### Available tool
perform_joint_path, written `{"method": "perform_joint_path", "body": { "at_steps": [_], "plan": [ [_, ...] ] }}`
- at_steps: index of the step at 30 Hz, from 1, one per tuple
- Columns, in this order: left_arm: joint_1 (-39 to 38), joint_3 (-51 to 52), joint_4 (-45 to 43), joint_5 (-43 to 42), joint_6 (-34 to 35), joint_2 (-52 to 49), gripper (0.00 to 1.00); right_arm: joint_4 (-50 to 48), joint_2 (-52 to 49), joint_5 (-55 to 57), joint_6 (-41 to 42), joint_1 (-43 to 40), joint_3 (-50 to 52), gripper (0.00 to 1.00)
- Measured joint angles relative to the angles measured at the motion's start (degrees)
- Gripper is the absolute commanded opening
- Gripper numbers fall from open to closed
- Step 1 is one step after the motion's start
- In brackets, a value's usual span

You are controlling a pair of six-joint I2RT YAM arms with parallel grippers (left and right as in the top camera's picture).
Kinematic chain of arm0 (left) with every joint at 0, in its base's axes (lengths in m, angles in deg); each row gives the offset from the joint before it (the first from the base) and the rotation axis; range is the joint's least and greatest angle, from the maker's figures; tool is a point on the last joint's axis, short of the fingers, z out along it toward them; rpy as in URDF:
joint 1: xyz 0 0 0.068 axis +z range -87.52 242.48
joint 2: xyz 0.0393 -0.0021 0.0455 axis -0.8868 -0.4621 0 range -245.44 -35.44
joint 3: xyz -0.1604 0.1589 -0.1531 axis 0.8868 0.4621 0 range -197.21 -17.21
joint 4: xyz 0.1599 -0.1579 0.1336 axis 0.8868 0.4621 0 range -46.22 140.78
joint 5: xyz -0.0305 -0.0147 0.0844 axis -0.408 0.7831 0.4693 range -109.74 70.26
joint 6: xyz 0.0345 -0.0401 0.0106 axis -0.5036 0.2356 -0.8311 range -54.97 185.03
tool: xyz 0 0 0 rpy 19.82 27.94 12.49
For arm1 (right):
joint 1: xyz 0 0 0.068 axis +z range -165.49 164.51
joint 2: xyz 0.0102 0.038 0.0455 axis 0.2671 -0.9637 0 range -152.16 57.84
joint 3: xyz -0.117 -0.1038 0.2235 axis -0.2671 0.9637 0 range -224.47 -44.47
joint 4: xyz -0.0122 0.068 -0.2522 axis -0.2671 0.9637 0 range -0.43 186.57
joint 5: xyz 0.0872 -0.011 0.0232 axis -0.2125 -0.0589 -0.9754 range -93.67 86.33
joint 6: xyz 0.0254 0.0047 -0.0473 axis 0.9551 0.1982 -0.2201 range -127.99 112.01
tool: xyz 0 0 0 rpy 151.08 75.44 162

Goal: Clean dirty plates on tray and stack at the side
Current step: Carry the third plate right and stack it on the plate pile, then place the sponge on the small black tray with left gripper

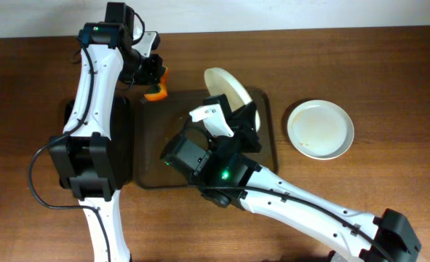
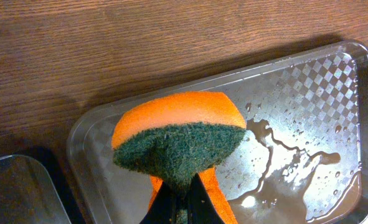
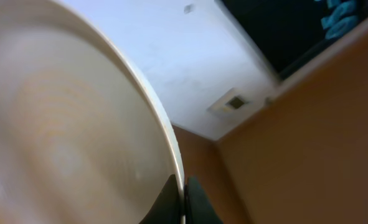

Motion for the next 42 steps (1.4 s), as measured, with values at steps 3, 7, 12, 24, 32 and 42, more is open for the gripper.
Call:
{"method": "perform_joint_path", "body": {
  "at_steps": [3,7,12,24,32,42],
  "plan": [
    [0.00,0.04,-0.02,0.00,0.00,0.00,0.00,1.33,0.00,-14.27,1.66,-2.08,0.00,0.04],
    [0.00,0.11,-0.09,0.46,0.00,0.00,0.00,1.70,-0.15,-41.09,3.87,-9.22,0.00,0.04],
    [0.00,0.11,-0.07,1.11,0.00,0.00,0.00,1.77,-0.24,-67.19,5.64,-23.87,0.00,0.04],
    [0.17,0.17,3.76,17.88,3.56,0.00,0.00,7.72,-1.57,-87.21,6.40,-69.35,4.13,0.04],
    [6.97,0.20,10.47,25.44,10.19,0.00,0.00,0.79,-9.55,-84.46,6.43,-73.44,9.53,0.04],
    [8.37,0.20,11.56,26.03,10.80,0.00,0.00,3.04,-11.15,-82.71,6.43,-73.44,9.53,0.73]
  ]
}}
